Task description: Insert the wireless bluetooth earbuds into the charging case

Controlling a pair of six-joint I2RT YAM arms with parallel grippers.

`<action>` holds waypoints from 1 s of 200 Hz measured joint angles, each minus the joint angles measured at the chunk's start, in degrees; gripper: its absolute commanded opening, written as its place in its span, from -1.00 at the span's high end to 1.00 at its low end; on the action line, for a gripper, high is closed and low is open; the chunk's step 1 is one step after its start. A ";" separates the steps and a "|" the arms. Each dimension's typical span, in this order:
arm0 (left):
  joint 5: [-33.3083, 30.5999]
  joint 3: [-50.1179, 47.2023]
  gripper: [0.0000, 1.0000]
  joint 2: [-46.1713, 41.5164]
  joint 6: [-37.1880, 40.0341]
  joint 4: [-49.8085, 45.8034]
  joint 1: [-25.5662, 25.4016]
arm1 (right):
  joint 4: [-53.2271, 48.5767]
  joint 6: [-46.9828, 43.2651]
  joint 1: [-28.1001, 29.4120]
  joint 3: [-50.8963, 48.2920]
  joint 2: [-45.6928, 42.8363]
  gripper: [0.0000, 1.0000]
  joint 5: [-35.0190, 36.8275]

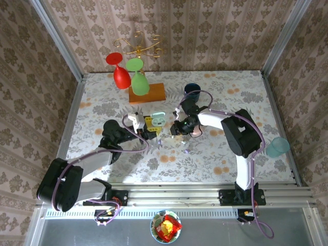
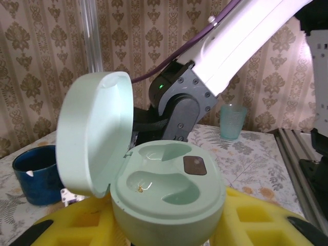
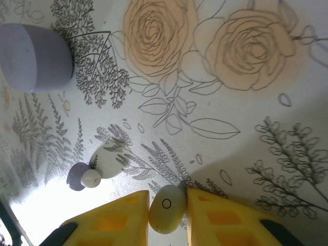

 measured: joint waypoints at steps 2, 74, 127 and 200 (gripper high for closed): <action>-0.17 0.00 0.24 0.00 0.17 -0.13 0.00 | -0.02 0.15 0.00 -0.09 -0.28 0.50 0.26; -7.89 0.00 0.24 2.16 5.42 -2.14 0.00 | -0.76 2.82 -0.04 -2.93 -16.52 0.49 5.90; -10.62 0.00 0.25 7.98 6.29 2.05 0.00 | -3.02 3.21 0.55 -0.48 -24.57 0.49 7.96; -11.39 0.00 0.25 10.67 6.27 5.51 -0.02 | -5.77 0.11 7.06 7.61 -27.17 0.48 9.49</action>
